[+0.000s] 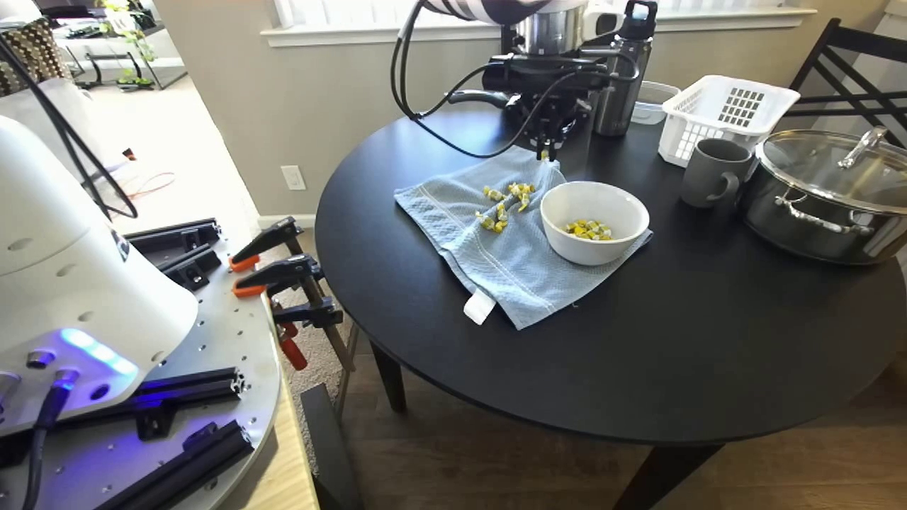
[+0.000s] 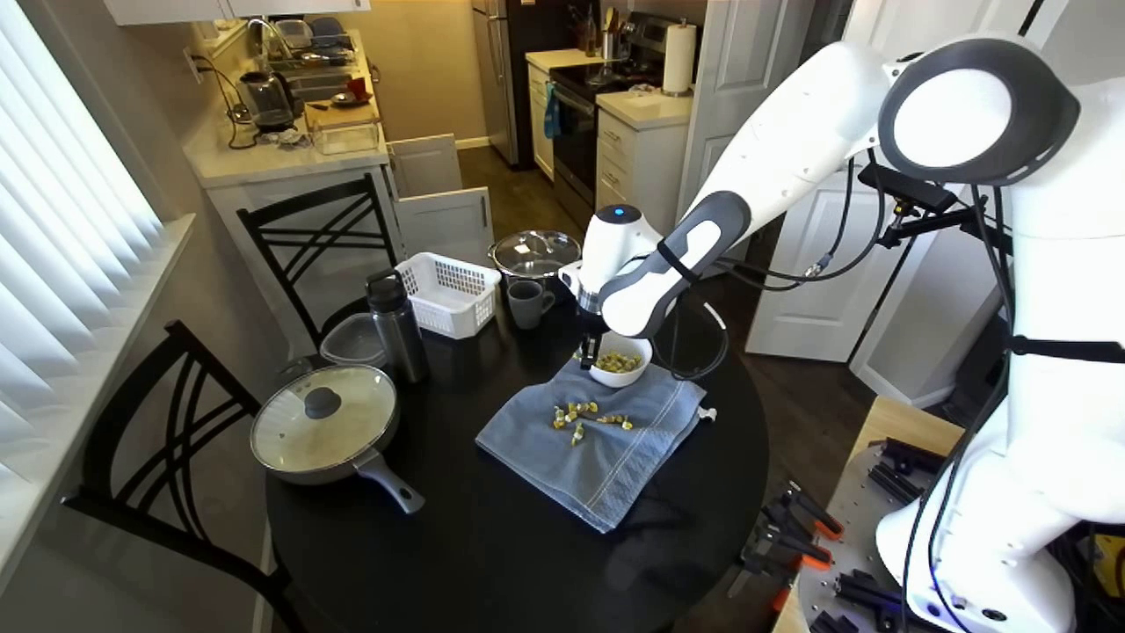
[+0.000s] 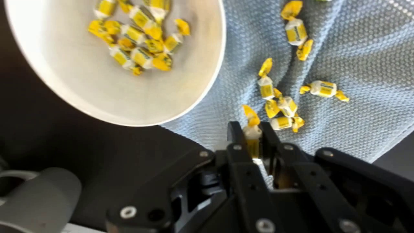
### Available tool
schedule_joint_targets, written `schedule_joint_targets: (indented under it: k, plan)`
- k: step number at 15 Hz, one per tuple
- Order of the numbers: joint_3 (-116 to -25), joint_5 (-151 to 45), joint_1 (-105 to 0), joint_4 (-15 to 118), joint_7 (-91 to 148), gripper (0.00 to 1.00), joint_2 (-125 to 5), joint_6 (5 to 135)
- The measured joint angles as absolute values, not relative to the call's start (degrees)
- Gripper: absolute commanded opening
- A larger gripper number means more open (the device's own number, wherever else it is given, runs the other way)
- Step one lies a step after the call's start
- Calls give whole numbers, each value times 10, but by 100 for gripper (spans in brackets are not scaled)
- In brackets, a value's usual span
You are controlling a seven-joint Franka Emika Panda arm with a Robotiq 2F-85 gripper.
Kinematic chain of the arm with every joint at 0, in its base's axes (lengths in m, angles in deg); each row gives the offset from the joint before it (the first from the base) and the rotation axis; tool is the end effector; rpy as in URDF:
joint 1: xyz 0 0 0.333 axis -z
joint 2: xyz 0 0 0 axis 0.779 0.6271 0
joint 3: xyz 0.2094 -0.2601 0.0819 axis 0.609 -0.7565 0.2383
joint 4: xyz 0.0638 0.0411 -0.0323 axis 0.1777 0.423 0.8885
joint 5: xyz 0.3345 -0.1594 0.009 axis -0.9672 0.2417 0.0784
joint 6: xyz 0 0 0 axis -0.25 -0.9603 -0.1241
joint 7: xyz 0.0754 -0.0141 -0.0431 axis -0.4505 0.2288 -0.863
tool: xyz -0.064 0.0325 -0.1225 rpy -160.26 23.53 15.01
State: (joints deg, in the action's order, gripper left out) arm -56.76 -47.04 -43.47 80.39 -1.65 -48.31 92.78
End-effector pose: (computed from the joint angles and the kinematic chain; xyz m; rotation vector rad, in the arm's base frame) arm 0.5965 0.0209 0.2053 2.9751 0.8946 0.2388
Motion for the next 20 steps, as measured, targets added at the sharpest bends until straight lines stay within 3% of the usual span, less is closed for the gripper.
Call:
schedule_joint_targets:
  k: [3,4,5,6,9,15,20]
  plan:
    - [-632,-424,-471,819,16,4,-519,928]
    - [-648,-411,-480,822,27,14,-524,928]
    - [-667,-392,-491,823,46,41,-526,931]
    - [-689,-370,-504,825,72,43,-525,936]
    - [-728,-332,-530,832,119,60,-522,945]
    - [-697,-335,-539,860,125,98,-522,976]
    - [-626,-391,-532,876,109,100,-517,989]
